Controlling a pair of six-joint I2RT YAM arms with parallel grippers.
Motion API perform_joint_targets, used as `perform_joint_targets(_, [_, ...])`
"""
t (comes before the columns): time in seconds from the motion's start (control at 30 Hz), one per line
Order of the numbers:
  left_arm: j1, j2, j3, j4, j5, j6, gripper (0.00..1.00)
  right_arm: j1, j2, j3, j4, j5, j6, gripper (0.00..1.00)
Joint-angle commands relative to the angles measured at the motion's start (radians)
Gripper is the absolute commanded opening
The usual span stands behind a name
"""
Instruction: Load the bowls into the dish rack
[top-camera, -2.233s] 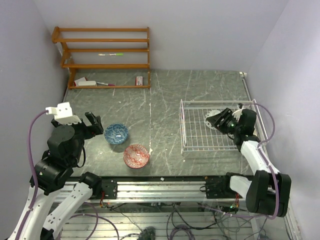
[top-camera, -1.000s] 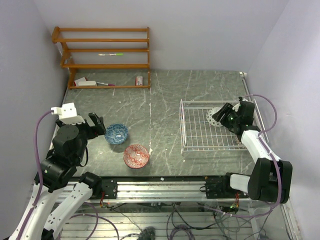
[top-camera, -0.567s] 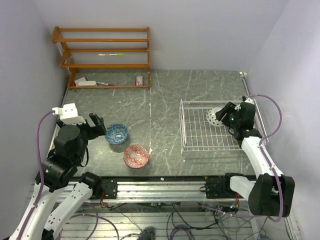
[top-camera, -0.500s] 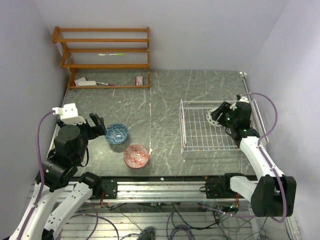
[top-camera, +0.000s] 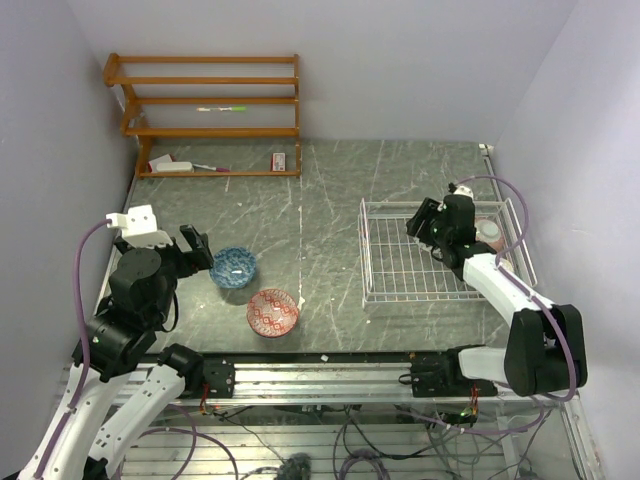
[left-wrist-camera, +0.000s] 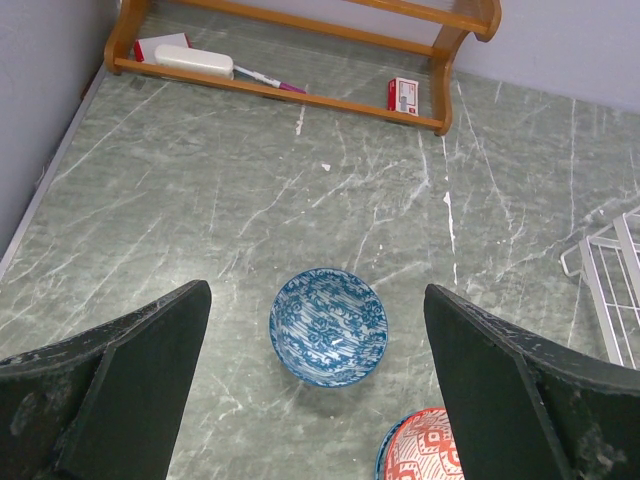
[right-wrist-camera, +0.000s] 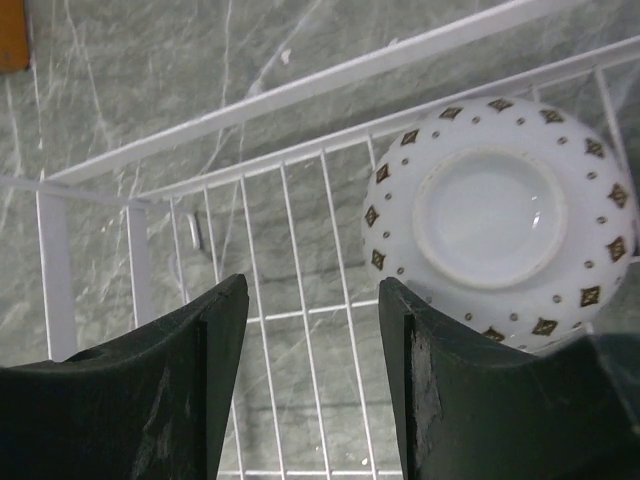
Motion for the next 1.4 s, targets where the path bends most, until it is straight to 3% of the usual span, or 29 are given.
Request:
perform_joint_targets(0.0, [0.008,-0.004,0.014,0.021,-0.002,-0.002,0.99,0.013,-0.011,-0.008,0.078,0.145,-0.004,0.55])
perform_joint_targets(0.27, [0.008,0.003,0.012,0.027,0.002,-0.002,0.99,0.018,-0.04,-0.024,0.001,0.39,0.046,0.55])
perform_joint_targets(0.4, [0.008,0.002,0.013,0.025,0.004,-0.002,0.99,0.018,-0.045,-0.015,-0.015,0.391,0.054,0.55])
perform_joint_targets(0.57, [0.008,-0.004,0.017,0.02,-0.003,0.0,0.99,0.058,-0.112,-0.03,0.055,0.231,-0.009,0.55])
perform_joint_targets(0.8, [0.008,0.003,0.018,0.022,-0.015,-0.005,0.99,0.33,-0.177,0.067,-0.006,0.143,-0.079,0.6])
perform_joint_targets(1.1, [0.008,0.014,0.099,-0.022,-0.055,-0.033,0.99,0.818,0.026,0.264,-0.096,0.132,-0.179,0.68])
perform_joint_targets(1.37, [0.008,-0.06,0.27,-0.142,-0.23,-0.04,0.99,0.921,0.254,0.395,-0.012,0.102,-0.143,0.68])
